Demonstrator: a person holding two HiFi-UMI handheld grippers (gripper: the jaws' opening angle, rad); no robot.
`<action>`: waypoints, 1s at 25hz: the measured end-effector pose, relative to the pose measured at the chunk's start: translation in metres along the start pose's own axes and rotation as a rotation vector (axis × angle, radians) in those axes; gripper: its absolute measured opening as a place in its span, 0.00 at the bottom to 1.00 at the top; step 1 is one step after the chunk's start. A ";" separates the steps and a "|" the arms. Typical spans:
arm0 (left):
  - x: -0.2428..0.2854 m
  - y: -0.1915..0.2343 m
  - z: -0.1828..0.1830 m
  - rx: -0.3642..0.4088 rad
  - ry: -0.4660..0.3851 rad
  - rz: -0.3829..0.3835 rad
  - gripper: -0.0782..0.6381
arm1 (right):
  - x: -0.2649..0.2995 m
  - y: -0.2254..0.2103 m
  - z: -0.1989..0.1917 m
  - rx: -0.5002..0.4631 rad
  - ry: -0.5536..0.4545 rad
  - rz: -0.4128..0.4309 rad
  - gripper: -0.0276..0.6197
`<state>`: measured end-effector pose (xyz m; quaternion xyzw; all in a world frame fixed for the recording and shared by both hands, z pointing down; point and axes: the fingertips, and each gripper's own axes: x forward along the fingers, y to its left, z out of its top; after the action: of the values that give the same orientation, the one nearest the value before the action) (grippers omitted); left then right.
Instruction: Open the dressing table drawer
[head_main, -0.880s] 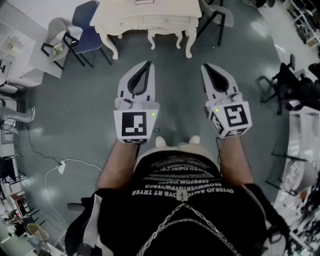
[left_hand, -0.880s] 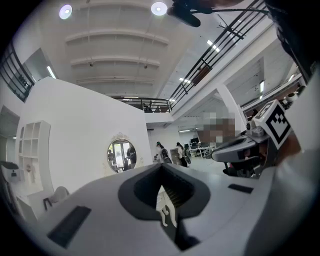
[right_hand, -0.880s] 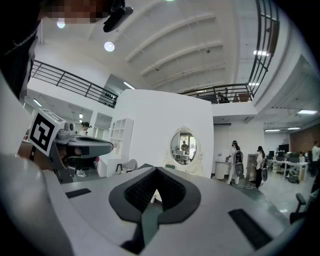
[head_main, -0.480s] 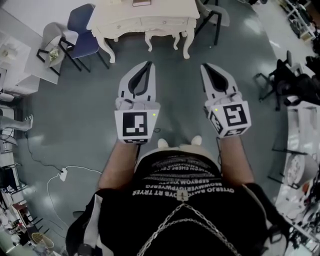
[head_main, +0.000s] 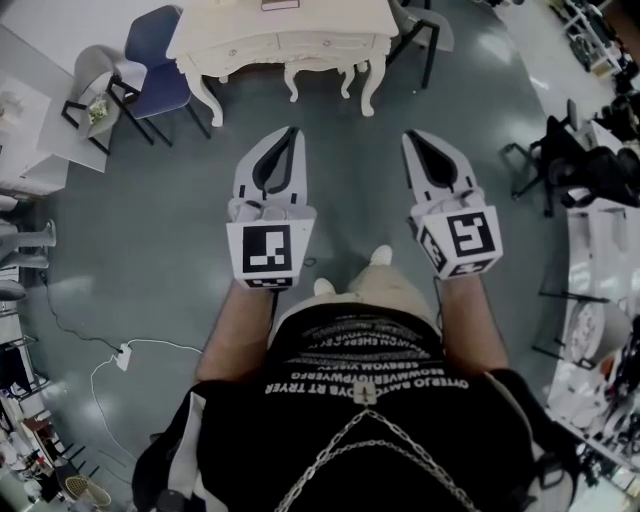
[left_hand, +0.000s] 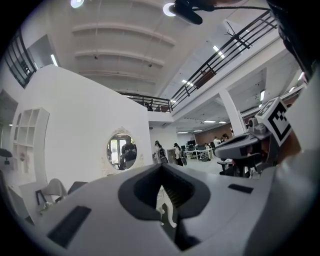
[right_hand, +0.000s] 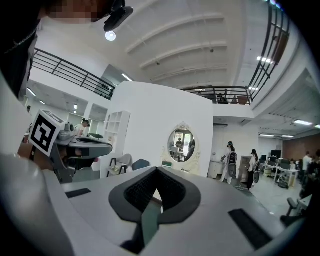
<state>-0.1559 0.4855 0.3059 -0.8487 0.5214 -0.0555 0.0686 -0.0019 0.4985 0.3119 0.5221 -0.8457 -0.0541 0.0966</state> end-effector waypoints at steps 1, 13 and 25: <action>0.002 0.002 0.000 -0.002 -0.001 0.002 0.11 | 0.003 0.000 0.001 -0.002 -0.001 0.002 0.05; 0.047 0.028 -0.009 -0.004 0.023 0.039 0.11 | 0.060 -0.026 -0.009 0.015 0.003 0.039 0.05; 0.144 0.029 -0.006 -0.029 0.026 0.026 0.11 | 0.123 -0.095 -0.022 0.046 0.008 0.042 0.05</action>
<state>-0.1175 0.3438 0.3101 -0.8421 0.5339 -0.0580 0.0502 0.0323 0.3466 0.3285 0.5064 -0.8571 -0.0305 0.0891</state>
